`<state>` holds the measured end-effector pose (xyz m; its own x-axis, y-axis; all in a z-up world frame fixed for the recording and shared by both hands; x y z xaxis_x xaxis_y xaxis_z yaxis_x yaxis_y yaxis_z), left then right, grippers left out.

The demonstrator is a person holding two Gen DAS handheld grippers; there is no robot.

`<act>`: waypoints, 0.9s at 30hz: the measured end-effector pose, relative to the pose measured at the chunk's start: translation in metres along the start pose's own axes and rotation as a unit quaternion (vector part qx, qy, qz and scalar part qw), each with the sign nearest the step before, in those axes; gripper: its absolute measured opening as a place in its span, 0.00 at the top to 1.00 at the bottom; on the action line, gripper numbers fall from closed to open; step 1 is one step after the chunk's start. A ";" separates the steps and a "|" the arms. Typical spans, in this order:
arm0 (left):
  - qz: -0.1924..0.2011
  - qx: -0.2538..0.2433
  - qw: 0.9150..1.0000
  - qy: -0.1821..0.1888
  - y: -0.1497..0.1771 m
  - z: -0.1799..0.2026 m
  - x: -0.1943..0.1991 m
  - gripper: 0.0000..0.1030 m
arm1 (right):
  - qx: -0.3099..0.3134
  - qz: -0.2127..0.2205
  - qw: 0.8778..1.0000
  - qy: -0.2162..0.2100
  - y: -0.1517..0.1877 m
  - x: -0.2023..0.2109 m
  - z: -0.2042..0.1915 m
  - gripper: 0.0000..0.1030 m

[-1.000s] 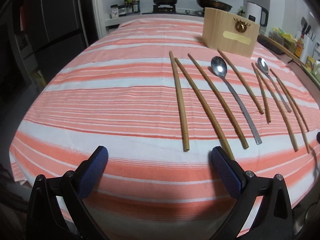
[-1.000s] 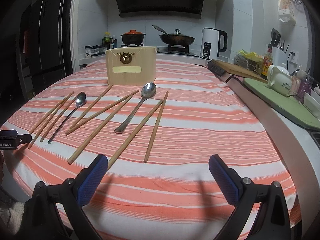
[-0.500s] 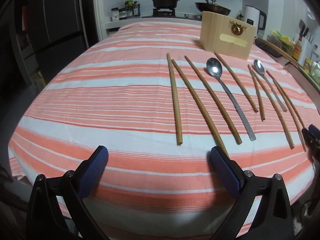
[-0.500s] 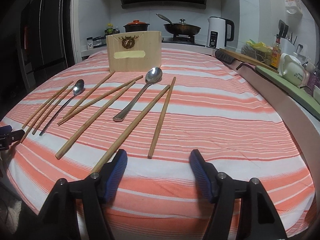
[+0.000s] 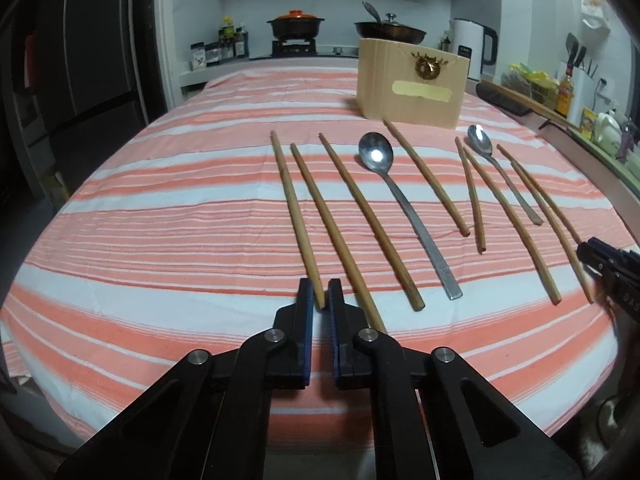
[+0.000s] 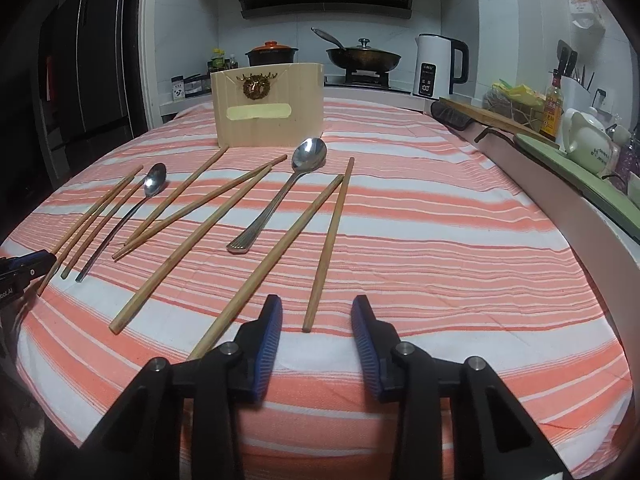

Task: Organize utensils
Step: 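Close the left tool on a wooden chopstick while the right tool closes on another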

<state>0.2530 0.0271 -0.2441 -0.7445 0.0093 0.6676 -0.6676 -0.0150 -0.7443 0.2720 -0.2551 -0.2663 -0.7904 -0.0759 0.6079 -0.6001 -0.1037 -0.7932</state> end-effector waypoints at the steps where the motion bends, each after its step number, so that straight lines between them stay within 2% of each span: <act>1: 0.002 0.000 1.000 -0.001 0.000 0.000 0.000 0.96 | 0.000 0.001 1.000 0.000 0.000 0.000 0.000 0.76; 3: 0.003 0.004 1.000 0.003 -0.001 0.000 0.000 0.96 | 0.001 0.002 1.000 0.002 -0.001 0.000 0.002 0.89; 5: 0.002 0.008 1.000 0.007 -0.001 -0.002 0.000 0.97 | 0.000 0.005 1.000 0.000 -0.001 0.000 0.003 0.93; 17: 0.020 0.029 0.999 0.013 -0.012 -0.010 0.017 0.98 | -0.020 0.028 0.999 -0.012 -0.015 0.016 0.011 0.95; 27: 0.088 0.025 0.996 0.022 -0.066 -0.019 0.074 0.98 | -0.015 0.099 0.995 -0.004 -0.070 0.066 0.019 0.95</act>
<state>0.2419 0.0479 -0.1464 -0.8497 0.0464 0.5252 -0.5272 -0.0708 -0.8468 0.2644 -0.2715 -0.1697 -0.8921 -0.0995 0.4407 -0.4370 -0.0573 -0.8976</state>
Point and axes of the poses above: each gripper's, at about its wrist camera, not at the fingertips, and x roughly against the way its jaws point, z to its right, y to its underside, the point moved 5 cm from there along -x, roughly the way its jaws point, and after that the axes turned 1 degree about x, right-handed, at the moved point
